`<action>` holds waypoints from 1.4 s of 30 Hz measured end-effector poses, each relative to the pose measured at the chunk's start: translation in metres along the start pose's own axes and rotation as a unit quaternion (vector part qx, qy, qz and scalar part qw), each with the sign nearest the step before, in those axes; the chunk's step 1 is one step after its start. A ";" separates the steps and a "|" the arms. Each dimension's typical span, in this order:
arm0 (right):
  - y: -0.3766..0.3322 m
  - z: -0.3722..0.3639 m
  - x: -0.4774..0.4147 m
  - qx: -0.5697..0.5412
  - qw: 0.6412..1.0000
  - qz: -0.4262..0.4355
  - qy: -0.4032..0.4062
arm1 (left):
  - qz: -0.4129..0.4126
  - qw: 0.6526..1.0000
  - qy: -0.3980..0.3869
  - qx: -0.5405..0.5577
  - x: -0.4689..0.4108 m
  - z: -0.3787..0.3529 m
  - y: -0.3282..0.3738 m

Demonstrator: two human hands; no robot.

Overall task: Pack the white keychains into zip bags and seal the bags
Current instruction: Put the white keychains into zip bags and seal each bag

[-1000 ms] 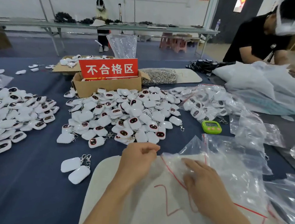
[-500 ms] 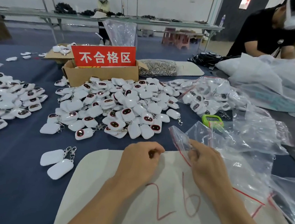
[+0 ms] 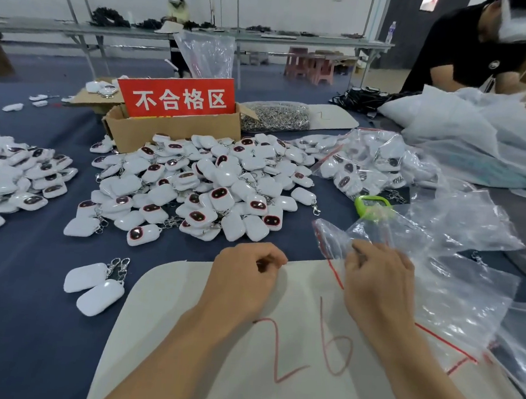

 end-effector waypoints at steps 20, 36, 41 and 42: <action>-0.077 -0.019 -0.028 -0.084 0.990 0.081 0.073 | -0.156 0.937 0.307 -0.059 -0.005 0.032 0.031; -0.066 -0.021 -0.031 -0.006 0.996 0.062 -0.065 | -0.213 0.937 0.267 -0.074 0.000 0.010 0.040; -0.046 -0.019 -0.034 0.125 0.985 0.009 -0.120 | -0.148 0.952 0.259 -0.065 -0.001 0.023 0.027; -0.043 -0.020 -0.034 0.106 0.986 0.009 -0.128 | -0.134 0.956 0.252 -0.063 -0.002 0.024 0.027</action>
Point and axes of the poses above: each hand's wrist, its own x-axis away from the middle knuckle, its own z-axis out of the back of the hand, y = z × x, the point moved 4 cm from there along -x, towards the middle knuckle, and after that the axes turned 10 degrees about z, right-handed, at the moved point
